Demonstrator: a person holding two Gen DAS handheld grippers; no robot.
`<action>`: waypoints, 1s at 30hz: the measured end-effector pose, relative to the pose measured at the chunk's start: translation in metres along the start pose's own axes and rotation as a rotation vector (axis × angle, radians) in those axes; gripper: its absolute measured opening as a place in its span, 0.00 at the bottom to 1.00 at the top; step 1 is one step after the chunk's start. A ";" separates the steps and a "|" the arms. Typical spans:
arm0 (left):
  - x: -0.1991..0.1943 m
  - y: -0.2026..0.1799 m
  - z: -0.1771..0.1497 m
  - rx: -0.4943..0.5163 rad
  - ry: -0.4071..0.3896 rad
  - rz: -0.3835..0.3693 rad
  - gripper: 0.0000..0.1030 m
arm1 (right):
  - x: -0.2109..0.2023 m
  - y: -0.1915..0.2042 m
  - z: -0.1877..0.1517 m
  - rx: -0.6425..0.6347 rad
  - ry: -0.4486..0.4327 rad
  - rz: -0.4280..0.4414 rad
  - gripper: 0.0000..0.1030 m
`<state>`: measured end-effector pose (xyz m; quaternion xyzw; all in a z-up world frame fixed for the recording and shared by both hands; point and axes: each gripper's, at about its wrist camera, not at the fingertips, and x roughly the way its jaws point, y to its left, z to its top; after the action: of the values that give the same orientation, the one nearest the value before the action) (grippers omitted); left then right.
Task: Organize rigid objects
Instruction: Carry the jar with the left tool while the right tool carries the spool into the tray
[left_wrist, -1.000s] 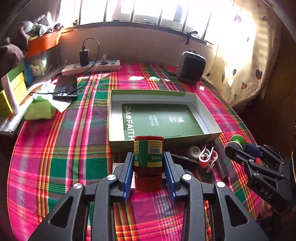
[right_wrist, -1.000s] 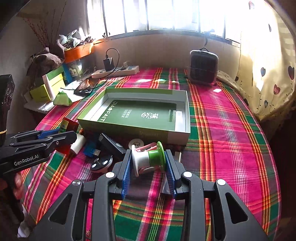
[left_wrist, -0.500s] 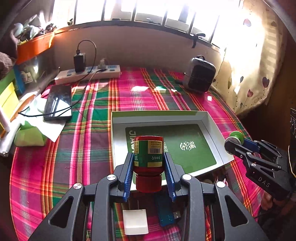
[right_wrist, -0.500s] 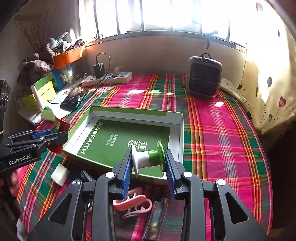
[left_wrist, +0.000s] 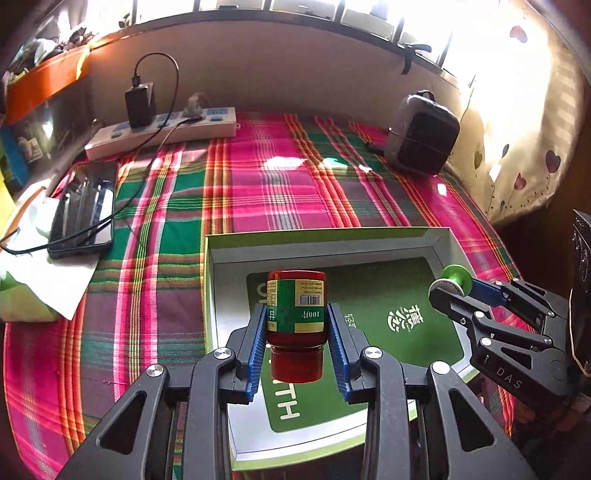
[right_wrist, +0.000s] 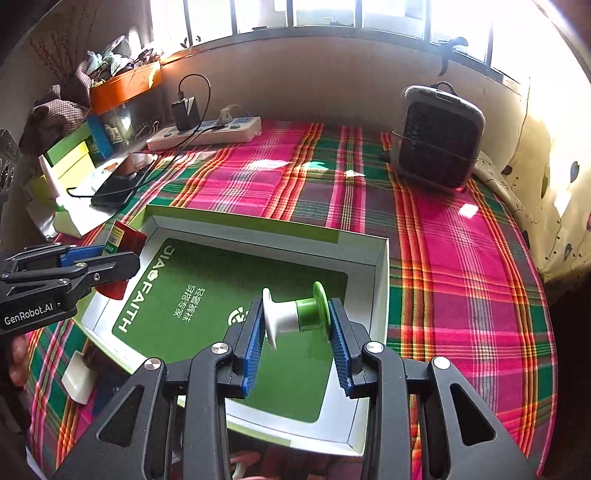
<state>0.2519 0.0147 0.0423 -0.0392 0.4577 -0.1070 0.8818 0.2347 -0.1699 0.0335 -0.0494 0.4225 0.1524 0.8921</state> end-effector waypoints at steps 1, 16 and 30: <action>0.003 0.000 0.001 0.001 0.004 0.004 0.30 | 0.004 -0.001 0.001 0.000 0.005 0.001 0.34; 0.030 -0.003 0.004 0.021 0.043 0.022 0.30 | 0.032 -0.002 0.007 -0.039 0.026 -0.015 0.34; 0.031 -0.007 0.004 0.037 0.043 0.050 0.30 | 0.036 -0.001 0.007 -0.047 0.016 -0.019 0.34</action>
<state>0.2712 0.0012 0.0204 -0.0093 0.4754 -0.0942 0.8747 0.2616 -0.1607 0.0099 -0.0757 0.4255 0.1533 0.8887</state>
